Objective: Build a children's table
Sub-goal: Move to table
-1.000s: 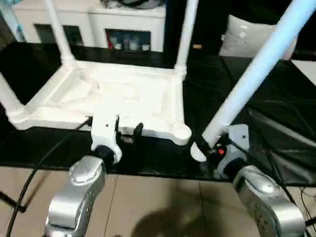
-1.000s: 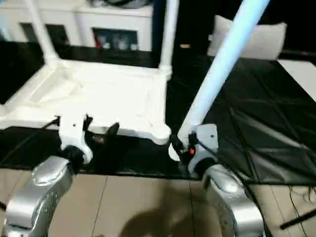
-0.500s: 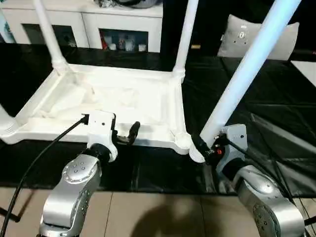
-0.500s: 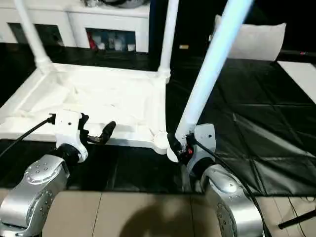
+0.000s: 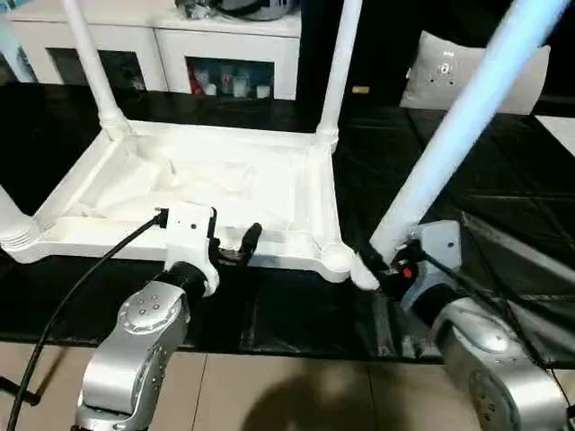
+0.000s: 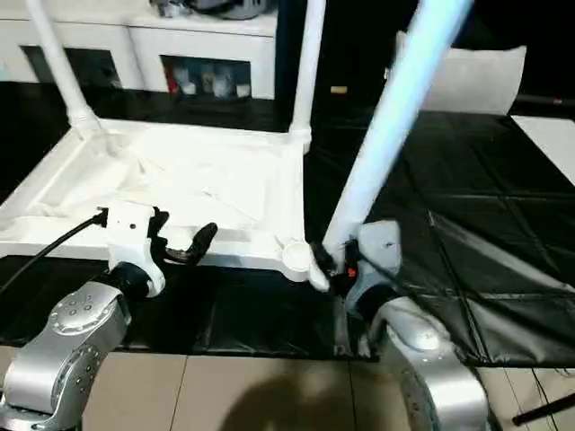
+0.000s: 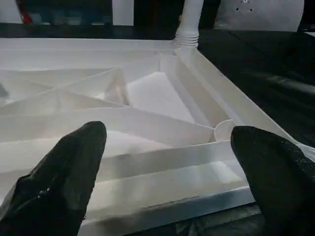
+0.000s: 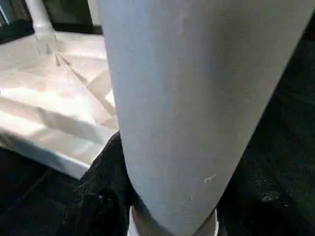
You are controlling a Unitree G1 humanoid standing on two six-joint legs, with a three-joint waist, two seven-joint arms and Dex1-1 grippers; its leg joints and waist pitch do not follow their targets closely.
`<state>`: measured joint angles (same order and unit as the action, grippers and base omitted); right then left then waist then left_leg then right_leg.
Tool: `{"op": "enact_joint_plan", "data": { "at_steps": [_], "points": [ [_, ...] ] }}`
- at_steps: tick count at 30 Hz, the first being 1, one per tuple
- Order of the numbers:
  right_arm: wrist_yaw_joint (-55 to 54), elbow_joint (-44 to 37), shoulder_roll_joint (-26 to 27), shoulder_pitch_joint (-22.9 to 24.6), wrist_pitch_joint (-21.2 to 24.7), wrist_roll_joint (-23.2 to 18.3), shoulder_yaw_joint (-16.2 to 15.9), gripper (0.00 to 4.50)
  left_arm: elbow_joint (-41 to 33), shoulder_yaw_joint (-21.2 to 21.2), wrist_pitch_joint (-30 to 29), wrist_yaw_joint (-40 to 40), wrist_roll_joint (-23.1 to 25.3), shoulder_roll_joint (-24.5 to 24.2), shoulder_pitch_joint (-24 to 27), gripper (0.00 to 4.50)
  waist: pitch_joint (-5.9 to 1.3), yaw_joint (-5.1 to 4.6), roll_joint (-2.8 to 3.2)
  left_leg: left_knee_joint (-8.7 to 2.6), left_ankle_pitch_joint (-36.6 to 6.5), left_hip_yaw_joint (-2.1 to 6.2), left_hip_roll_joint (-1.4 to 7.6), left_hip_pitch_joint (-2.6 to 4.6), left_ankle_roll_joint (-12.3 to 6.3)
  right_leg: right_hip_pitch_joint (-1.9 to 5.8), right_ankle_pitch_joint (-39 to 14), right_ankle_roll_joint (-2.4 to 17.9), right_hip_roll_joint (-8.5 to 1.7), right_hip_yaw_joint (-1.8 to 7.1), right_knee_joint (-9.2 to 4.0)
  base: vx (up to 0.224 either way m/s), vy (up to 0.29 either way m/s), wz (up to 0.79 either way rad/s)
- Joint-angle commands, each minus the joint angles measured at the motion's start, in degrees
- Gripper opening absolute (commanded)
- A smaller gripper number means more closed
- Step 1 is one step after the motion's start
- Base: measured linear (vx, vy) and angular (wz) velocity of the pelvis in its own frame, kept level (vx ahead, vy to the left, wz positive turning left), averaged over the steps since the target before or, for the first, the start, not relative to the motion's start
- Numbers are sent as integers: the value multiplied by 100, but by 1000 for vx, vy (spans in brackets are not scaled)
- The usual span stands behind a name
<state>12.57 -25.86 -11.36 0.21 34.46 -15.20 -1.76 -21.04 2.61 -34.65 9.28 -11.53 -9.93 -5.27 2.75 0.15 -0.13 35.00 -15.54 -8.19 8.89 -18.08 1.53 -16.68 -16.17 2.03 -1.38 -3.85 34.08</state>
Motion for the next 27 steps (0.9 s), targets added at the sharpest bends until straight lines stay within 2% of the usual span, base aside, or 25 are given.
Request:
{"op": "enact_joint_plan", "data": {
  "at_steps": [1, 3, 5, 6, 7, 8, 9, 10, 11, 12, 13, 14, 15, 16, 17, 18, 19, 20, 21, 22, 23, 24, 25, 26, 27],
  "points": [
    [-7, -80, -5, -127, -103, -72, 184, 189, 29, 50, 25, 24, -17, 29, -45, 450, -338, -30, 12, -379, 326, 107, 322, -5, -800, 329, 124, 1167, -459, 292, -288, 0, 0, 0],
    [11, -68, -13, -147, -90, -93, 175, 189, 13, 64, 20, 27, -18, 42, -40, 450, -341, -15, 8, -357, 305, 81, 282, -40, -857, 372, 92, 1200, -480, 313, -312, 0, 0, 0],
    [24, -59, 2, -149, -51, -112, 126, 189, -15, 66, 15, 36, -20, 39, -27, 450, -340, 16, -4, -332, 285, 50, 219, -111, -831, 447, -74, 1180, -471, 350, -368, 0, 0, 0],
    [43, -58, 10, -139, -34, -92, 58, 189, -41, 65, 16, 48, -7, 33, -25, 450, -344, 28, -22, -332, 279, 49, 214, -108, -824, 460, -152, 1158, -457, 349, -377, 0, 0, 0],
    [42, -58, 15, -134, -37, -80, 41, 189, -50, 61, 12, 49, -4, 31, -24, 450, -335, 29, -12, -341, 271, 52, 218, -100, -818, 450, -193, 1152, -451, 344, -381, 0, 0, 0],
    [55, -45, 40, -126, -52, -90, 24, 189, -71, 52, 7, 52, 1, 21, -28, 450, -316, 11, -60, -409, 198, 105, 317, 29, -672, 369, -174, 1141, -383, 324, -293, 0, 0, 0],
    [56, -43, 40, -126, -54, -90, 23, 189, -73, 52, 7, 52, 2, 20, -29, 450, -284, -7, -6, -431, 145, 92, 306, -19, -704, 375, -214, 1157, -400, 307, -324, 0, 0, 0],
    [81, -7, 14, -125, -66, -44, -22, 189, -89, 54, 1, 63, 19, -7, -40, 450, -270, -5, -33, -400, -98, 44, 271, 30, -712, 384, -492, 1237, -466, 342, -395, 0, 0, 0],
    [83, 6, -11, -128, -61, -5, -48, 189, -89, 56, -3, 67, 26, -16, -46, 450, -285, 36, -15, -356, -30, 17, 217, -42, -669, 486, -636, 1258, -488, 383, -447, 0, 0, 0],
    [90, 26, -6, -131, -67, 3, -50, 189, -90, 54, -6, 70, 32, -21, -51, 450, -300, 45, -25, -341, 14, 10, 198, -42, -652, 500, -626, 1256, -476, 401, -454, 0, 0, 0],
    [97, 44, 8, -131, -76, -7, -42, 189, -92, 51, -7, 73, 35, -23, -55, 450, -312, 49, -29, -332, 101, 21, 184, -78, -649, 541, -572, 1236, -461, 408, -449, 0, 0, 0],
    [104, 82, 17, -134, -103, -6, -38, 189, -94, 59, -19, 83, 52, -46, -61, 450, -339, 49, -14, -338, 343, 51, 172, -91, -699, 555, -262, 1147, -413, 379, -410, 0, 0, 0],
    [108, 99, 15, -138, -100, -6, -42, 189, -94, 62, -24, 89, 58, -58, -65, 450, -345, 43, -1, -357, 404, 70, 192, -55, -729, 529, -160, 1117, -394, 348, -385, 0, 0, 0],
    [111, 110, 8, -144, -79, -6, -51, 189, -92, 62, -25, 97, 61, -65, -69, 450, -366, 4, 36, -388, 554, 131, 250, 48, -843, 450, 68, 1058, -356, 273, -310, 0, 0, 0],
    [103, 133, 3, -156, -47, 2, -70, 189, -87, 56, -27, 106, 61, -71, -79, 450, -390, -86, 142, -445, 577, 170, 508, 482, -823, 133, 35, 989, -290, 258, -142, 0, 0, 0],
    [96, 143, 9, -159, -48, 12, -76, 189, -85, 53, -30, 107, 60, -71, -81, 450, -389, -159, 122, -484, 571, 299, 778, 825, -706, -186, -82, 891, -289, 209, 31, 95, -9, -14],
    [92, 148, 19, -163, -60, 17, -80, 189, -88, 50, -33, 109, 58, -73, -84, 450, -362, -225, 78, -546, 626, 470, 1041, 1010, -703, -457, -203, 718, -383, 166, 207, 96, -43, -32],
    [85, 144, 50, -158, -78, -10, -61, 189, -93, 53, -41, 108, 59, -71, -87, 450, -314, -254, -33, -533, 515, 414, 1191, 1033, -755, -715, 48, 415, -714, 255, 386, 96, -43, -32],
    [81, 139, 71, -154, -89, -32, -46, 189, -97, 57, -46, 108, 59, -71, -90, 450, -287, -159, -171, -389, 306, 301, 734, 571, -983, -358, 438, 494, -815, 363, 99, 49, -68, -22],
    [109, 128, 39, -149, -135, -4, -72, 189, -103, 68, -54, 107, 62, -69, -92, 450, -307, 70, -315, 308, -470, -156, -211, -180, -1075, 463, 188, 896, -947, 1043, -406, 46, -63, -5],
    [125, 121, 25, -145, -142, 3, -87, 189, -108, 72, -56, 108, 61, -70, -91, 450, -318, 143, -275, 596, -422, 15, -124, -404, -993, 675, -94, 1107, -1277, 1278, -517, 46, -63, -5],
    [135, 117, 15, -142, -133, 11, -104, 189, -111, 91, -63, 110, 60, -76, -98, 450, -311, 183, -248, 738, 361, 193, -110, -721, -485, 674, 68, 1104, -1037, 949, -396, 54, -49, -9],
    [135, 117, 15, -142, -133, 11, -104, 189, -111, 91, -63, 110, 60, -76, -98, 450, -294, 150, -270, 674, 534, 194, -103, -758, -408, 633, 92, 1145, -927, 844, -405, 56, -33, -12],
    [136, 120, 13, -141, -130, 10, -103, 189, -112, 104, -63, 111, 62, -80, -103, 450, -261, 152, -94, 312, 875, 197, -7, -635, -426, 473, -400, 1207, -749, 533, -496, 56, -33, -12],
    [135, 128, 9, -144, -131, 12, -104, 189, -111, 106, -67, 104, 58, -79, -106, 450, -244, 124, -12, 126, 951, 194, 75, -579, -505, 462, -794, 1168, -694, 401, -559, 66, 28, -2]
  ]
}}
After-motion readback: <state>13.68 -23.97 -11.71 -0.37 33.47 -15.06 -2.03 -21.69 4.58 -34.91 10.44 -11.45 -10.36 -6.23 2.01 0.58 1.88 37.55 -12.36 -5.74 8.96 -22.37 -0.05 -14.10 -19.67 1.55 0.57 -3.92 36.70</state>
